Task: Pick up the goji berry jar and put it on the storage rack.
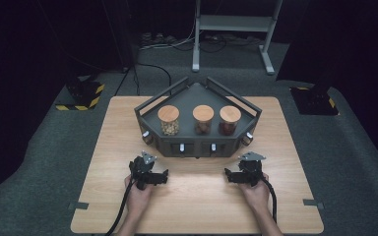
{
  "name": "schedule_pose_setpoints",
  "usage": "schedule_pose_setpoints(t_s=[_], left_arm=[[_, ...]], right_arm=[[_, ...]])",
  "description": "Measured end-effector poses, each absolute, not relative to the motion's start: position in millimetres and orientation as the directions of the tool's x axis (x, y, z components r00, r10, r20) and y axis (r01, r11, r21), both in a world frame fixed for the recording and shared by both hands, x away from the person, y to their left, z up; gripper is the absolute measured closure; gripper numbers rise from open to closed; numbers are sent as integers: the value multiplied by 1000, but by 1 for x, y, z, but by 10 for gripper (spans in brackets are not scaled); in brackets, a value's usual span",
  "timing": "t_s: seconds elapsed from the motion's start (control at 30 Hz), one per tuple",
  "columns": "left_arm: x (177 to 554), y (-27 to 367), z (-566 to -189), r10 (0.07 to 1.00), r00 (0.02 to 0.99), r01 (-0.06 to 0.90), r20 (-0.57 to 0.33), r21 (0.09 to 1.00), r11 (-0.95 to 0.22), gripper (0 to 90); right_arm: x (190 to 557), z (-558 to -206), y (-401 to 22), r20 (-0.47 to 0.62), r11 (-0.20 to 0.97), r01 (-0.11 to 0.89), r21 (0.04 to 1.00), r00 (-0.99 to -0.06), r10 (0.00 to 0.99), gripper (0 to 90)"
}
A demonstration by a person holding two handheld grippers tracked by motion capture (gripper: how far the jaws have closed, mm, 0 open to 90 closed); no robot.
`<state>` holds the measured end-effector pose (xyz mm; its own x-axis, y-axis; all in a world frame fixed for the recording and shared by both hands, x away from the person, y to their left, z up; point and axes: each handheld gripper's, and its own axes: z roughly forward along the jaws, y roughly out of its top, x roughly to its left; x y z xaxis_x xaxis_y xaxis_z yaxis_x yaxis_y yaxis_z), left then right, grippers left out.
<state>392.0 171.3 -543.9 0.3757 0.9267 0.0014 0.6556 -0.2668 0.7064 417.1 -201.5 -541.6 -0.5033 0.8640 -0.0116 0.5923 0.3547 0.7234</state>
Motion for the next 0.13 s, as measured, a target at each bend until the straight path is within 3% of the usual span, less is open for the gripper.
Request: schedule_pose_setpoints(t_s=[0.13], left_arm=[[392, 172, -544, 926, 379, 655, 1, 706, -269, 9]], right_arm=[[417, -542, -202, -12, 355, 592, 723, -503, 864, 100]])
